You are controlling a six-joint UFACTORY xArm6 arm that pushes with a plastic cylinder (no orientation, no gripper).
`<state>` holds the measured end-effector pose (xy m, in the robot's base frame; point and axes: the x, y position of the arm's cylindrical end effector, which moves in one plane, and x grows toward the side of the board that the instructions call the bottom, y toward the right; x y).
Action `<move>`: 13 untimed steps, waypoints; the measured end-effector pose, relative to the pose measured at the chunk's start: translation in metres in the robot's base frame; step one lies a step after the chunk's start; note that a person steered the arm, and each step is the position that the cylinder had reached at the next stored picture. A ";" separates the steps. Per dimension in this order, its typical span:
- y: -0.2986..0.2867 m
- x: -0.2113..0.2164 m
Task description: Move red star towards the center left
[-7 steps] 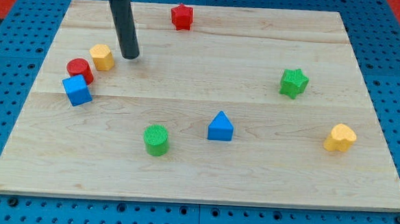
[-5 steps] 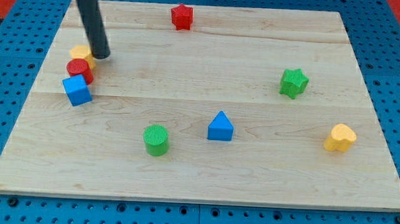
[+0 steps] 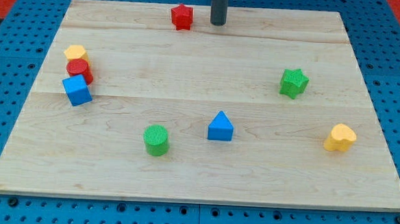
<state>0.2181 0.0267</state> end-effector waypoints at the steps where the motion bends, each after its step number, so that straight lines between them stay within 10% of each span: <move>1: -0.035 -0.011; 3: -0.119 -0.008; 13: -0.155 0.105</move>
<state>0.3231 -0.1279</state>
